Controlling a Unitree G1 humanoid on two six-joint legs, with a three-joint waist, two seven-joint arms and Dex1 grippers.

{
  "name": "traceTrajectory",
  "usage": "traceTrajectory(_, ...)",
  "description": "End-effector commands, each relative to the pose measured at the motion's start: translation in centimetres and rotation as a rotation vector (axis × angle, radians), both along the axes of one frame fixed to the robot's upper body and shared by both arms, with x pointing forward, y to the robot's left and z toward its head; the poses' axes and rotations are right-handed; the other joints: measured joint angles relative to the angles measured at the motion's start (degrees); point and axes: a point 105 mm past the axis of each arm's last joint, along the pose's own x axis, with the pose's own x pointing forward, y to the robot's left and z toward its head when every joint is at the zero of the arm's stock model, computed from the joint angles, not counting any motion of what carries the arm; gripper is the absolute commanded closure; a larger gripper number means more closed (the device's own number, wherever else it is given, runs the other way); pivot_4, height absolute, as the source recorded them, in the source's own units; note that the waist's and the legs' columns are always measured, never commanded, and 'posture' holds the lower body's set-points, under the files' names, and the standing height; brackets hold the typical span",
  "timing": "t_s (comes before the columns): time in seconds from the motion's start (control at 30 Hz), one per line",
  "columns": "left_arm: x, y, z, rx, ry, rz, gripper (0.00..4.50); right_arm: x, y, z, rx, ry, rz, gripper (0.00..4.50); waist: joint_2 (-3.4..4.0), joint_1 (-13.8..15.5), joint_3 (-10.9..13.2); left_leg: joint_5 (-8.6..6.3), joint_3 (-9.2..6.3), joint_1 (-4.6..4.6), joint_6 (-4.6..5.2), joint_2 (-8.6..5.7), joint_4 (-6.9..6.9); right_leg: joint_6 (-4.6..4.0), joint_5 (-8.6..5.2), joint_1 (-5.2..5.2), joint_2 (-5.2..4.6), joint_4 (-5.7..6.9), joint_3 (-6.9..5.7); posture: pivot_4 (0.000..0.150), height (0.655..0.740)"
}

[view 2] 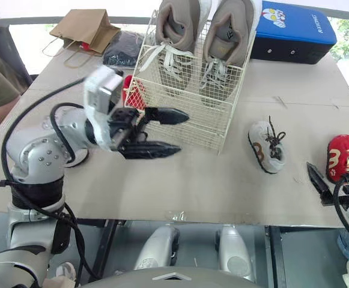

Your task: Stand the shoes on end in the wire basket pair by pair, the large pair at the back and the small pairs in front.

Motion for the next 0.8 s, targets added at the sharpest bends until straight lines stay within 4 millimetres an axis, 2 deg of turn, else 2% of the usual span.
traceTrajectory(0.03, -0.9, -0.8, 0.7, -0.007, -0.045, -0.019, 0.0, -0.5, -2.6, -0.4, -0.026, 0.028, -0.183, 0.01, 0.0, 0.04, 0.0, 0.0, -0.02, -0.03, 0.0, 0.0, 0.0, 0.0, 0.0, 0.0, 0.02, -0.03, 0.0, 0.15, 0.74)
traceTrajectory(0.13, -1.2, -1.3, 1.1, -0.01, -0.068, -0.042, 0.0, -0.5, -3.6, -1.5, -0.012, 0.075, -0.277, 0.01, 0.13, 0.1, -0.04, -0.03, -0.03, -0.07, 0.05, 0.01, -0.05, -0.01, 0.0, -0.01, 0.04, -0.12, -0.01, 0.15, 0.74)
traceTrajectory(0.2, -1.1, -1.5, 0.9, -0.002, -0.093, -0.042, 0.0, 0.1, -3.6, -2.2, 0.062, 0.083, -0.297, 0.01, 0.13, 0.1, -0.04, -0.05, -0.03, -0.1, 0.08, 0.01, -0.08, -0.01, 0.0, -0.01, 0.05, -0.21, -0.02, 0.15, 0.74)
traceTrajectory(0.3, -1.4, -2.0, 0.8, -0.014, -0.092, -0.052, 0.0, 0.9, -4.6, -3.4, 0.122, 0.132, -0.361, 0.01, 0.21, 0.02, -0.05, -0.07, 0.05, -0.1, 0.11, 0.01, -0.1, -0.01, 0.0, -0.01, 0.05, -0.29, 0.05, 0.15, 0.74)
traceTrajectory(0.5, -1.8, -2.5, 1.5, -0.049, -0.109, -0.066, 0.0, 1.7, -7.3, -5.0, 0.09, 0.262, -0.506, 0.01, 0.38, 0.13, -0.03, -0.07, 0.05, -0.11, 0.13, -0.01, -0.14, -0.01, 0.0, -0.02, 0.05, -0.32, 0.05, 0.15, 0.74)
traceTrajectory(0.6, -1.9, -2.5, 1.5, -0.054, -0.112, -0.064, 0.0, 2.5, -7.9, -5.6, 0.119, 0.284, -0.521, 0.01, 0.43, 0.08, -0.05, -0.07, 0.04, -0.1, 0.13, -0.01, -0.22, -0.01, 0.0, -0.03, 0.06, -0.33, 0.03, 0.15, 0.74)
traceTrajectory(0.7, -2.0, -2.5, 1.5, -0.063, -0.105, -0.056, 0.0, 3.2, -7.6, -6.1, 0.165, 0.287, -0.469, 0.81, 0.44, -0.03, -0.05, -0.07, 0.07, -0.1, 0.13, -0.01, -0.28, 0.0, 0.0, -0.04, 0.06, -0.38, 0.06, 0.15, 0.74)
traceTrajectory(0.73, -1.9, -2.4, 1.5, -0.062, -0.103, -0.05, 0.0, 3.4, -7.6, -6.1, 0.163, 0.279, -0.46, 1.55, 0.45, -0.03, -0.05, -0.07, 0.06, -0.1, 0.13, -0.01, -0.29, 0.02, 0.01, -0.04, 0.06, -0.38, 0.05, 0.15, 0.74)
traceTrajectory(0.8, -1.9, -2.3, 1.4, -0.059, -0.102, -0.043, 0.0, 3.6, -7.6, -6.1, 0.162, 0.264, -0.45, 2.32, 0.45, 0.03, -0.05, -0.08, 0.06, -0.1, 0.13, -0.01, -0.29, 0.11, 0.06, -0.04, 0.06, -0.38, 0.05, 0.15, 0.74)
